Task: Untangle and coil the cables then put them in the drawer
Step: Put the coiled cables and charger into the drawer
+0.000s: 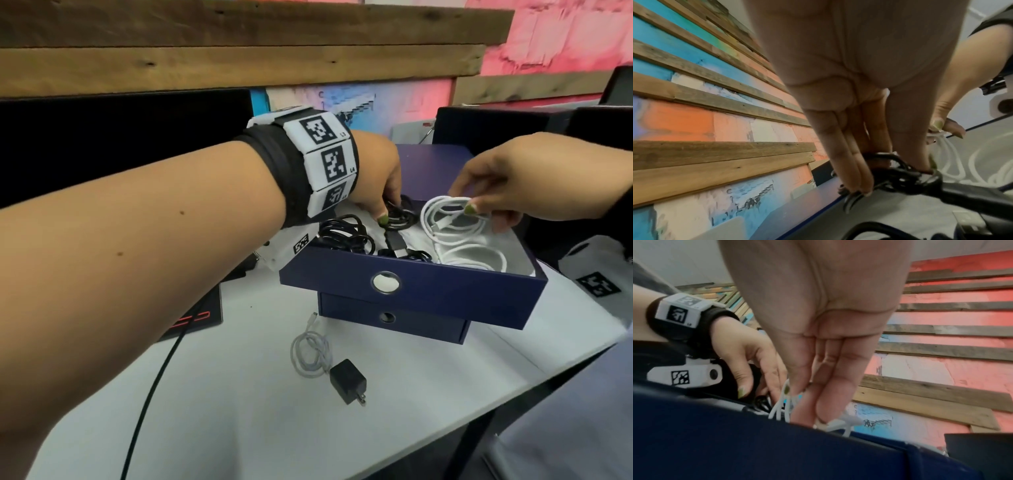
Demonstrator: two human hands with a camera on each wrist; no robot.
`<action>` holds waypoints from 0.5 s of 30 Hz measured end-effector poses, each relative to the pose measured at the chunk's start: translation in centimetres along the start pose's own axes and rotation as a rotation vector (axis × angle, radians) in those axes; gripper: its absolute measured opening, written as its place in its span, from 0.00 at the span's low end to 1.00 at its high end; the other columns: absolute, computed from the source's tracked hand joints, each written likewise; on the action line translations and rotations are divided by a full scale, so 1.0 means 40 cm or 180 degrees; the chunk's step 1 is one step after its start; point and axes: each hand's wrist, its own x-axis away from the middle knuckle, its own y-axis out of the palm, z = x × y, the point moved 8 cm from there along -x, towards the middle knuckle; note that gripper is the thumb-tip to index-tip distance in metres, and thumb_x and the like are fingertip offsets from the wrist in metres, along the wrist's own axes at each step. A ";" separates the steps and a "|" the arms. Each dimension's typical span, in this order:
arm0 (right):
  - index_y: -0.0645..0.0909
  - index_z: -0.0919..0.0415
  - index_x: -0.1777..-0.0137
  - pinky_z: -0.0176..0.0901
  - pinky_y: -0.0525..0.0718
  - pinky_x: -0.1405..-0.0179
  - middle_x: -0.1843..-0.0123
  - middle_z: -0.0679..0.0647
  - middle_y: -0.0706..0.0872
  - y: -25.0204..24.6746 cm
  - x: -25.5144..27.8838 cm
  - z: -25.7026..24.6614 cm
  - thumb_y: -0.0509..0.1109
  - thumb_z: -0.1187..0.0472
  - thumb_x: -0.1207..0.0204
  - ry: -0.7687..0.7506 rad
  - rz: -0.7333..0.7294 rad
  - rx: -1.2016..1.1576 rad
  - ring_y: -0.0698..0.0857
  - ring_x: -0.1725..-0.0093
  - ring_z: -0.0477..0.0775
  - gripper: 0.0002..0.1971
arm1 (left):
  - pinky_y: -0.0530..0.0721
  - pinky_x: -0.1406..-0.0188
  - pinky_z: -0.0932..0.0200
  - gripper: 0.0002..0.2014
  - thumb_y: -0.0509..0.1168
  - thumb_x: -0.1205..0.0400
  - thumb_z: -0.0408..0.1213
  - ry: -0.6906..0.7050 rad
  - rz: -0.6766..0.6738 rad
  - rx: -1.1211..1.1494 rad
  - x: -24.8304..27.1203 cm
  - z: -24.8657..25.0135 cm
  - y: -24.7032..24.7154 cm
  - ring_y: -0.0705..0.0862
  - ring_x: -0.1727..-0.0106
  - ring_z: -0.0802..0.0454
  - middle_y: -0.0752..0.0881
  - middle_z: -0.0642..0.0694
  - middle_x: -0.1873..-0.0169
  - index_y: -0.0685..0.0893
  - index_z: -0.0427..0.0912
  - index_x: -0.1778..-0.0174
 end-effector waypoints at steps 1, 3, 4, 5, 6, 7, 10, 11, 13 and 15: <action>0.82 0.48 0.55 0.46 0.87 0.61 0.72 0.46 0.89 0.000 -0.002 -0.007 0.73 0.63 0.25 -0.0040 0.0053 -0.0017 0.88 0.75 0.44 0.08 | 0.69 0.50 0.66 0.21 0.67 0.19 0.48 -0.0019 0.0004 -0.0089 -0.003 0.001 0.001 0.75 0.52 0.60 0.85 0.56 0.41 0.79 0.56 0.29; 0.79 0.49 0.59 0.46 0.85 0.63 0.72 0.45 0.89 0.003 -0.008 -0.021 0.76 0.62 0.28 -0.0098 0.0095 0.0032 0.86 0.76 0.44 0.09 | 0.70 0.46 0.65 0.21 0.66 0.18 0.45 -0.0073 -0.0044 -0.0152 -0.008 0.003 0.010 0.77 0.46 0.59 0.83 0.57 0.37 0.77 0.56 0.27; 0.79 0.50 0.61 0.45 0.82 0.64 0.73 0.45 0.88 0.005 -0.012 -0.026 0.77 0.62 0.29 -0.0112 0.0103 0.0110 0.85 0.76 0.43 0.09 | 0.73 0.43 0.63 0.21 0.66 0.18 0.40 -0.0127 -0.0088 -0.0080 -0.012 -0.001 0.018 0.79 0.42 0.57 0.82 0.57 0.36 0.77 0.55 0.28; 0.78 0.51 0.63 0.43 0.79 0.66 0.75 0.45 0.88 0.007 -0.017 -0.031 0.77 0.62 0.31 -0.0127 0.0106 0.0224 0.85 0.76 0.43 0.09 | 0.76 0.44 0.61 0.20 0.65 0.19 0.35 -0.0196 -0.0110 0.0061 -0.015 -0.007 0.024 0.81 0.41 0.54 0.83 0.55 0.36 0.78 0.53 0.31; 0.78 0.52 0.65 0.41 0.77 0.67 0.75 0.44 0.87 0.007 -0.022 -0.035 0.77 0.62 0.32 -0.0150 0.0113 0.0364 0.84 0.74 0.43 0.09 | 0.79 0.50 0.60 0.17 0.63 0.21 0.31 -0.0262 -0.0106 0.0251 -0.016 -0.015 0.027 0.83 0.44 0.51 0.85 0.53 0.40 0.79 0.51 0.38; 0.78 0.51 0.66 0.40 0.75 0.67 0.75 0.44 0.87 0.008 -0.026 -0.039 0.77 0.62 0.32 -0.0182 0.0128 0.0513 0.84 0.73 0.44 0.10 | 0.81 0.60 0.63 0.12 0.62 0.22 0.29 -0.0290 -0.0108 0.0435 -0.016 -0.021 0.030 0.85 0.51 0.51 0.86 0.51 0.47 0.79 0.50 0.47; 0.78 0.49 0.68 0.37 0.72 0.69 0.71 0.43 0.85 0.009 -0.025 -0.059 0.78 0.62 0.34 -0.0314 0.0152 0.0822 0.83 0.69 0.44 0.11 | 0.76 0.76 0.75 0.09 0.64 0.19 0.33 -0.0220 -0.0210 0.0627 -0.010 -0.026 0.035 0.79 0.69 0.63 0.80 0.57 0.65 0.79 0.53 0.60; 0.77 0.48 0.67 0.37 0.71 0.69 0.71 0.42 0.84 0.013 -0.021 -0.066 0.78 0.61 0.34 -0.0366 0.0130 0.0893 0.81 0.69 0.43 0.12 | 0.77 0.75 0.77 0.07 0.64 0.20 0.32 -0.0220 -0.0304 0.0690 -0.010 -0.024 0.039 0.79 0.70 0.64 0.81 0.56 0.65 0.81 0.51 0.57; 0.77 0.46 0.62 0.40 0.72 0.68 0.69 0.41 0.84 0.025 -0.015 -0.073 0.78 0.59 0.33 -0.0414 0.0025 0.0957 0.80 0.67 0.41 0.12 | 0.85 0.55 0.66 0.13 0.65 0.24 0.28 -0.0238 -0.0474 0.0730 -0.015 -0.026 0.050 0.85 0.59 0.61 0.86 0.51 0.55 0.83 0.49 0.48; 0.78 0.44 0.53 0.42 0.75 0.63 0.66 0.41 0.86 0.034 -0.012 -0.065 0.78 0.57 0.32 -0.0348 -0.0102 0.0950 0.81 0.64 0.42 0.13 | 0.84 0.40 0.50 0.17 0.65 0.26 0.28 -0.0293 -0.0521 0.0638 -0.017 -0.029 0.051 0.85 0.47 0.52 0.87 0.52 0.47 0.83 0.53 0.46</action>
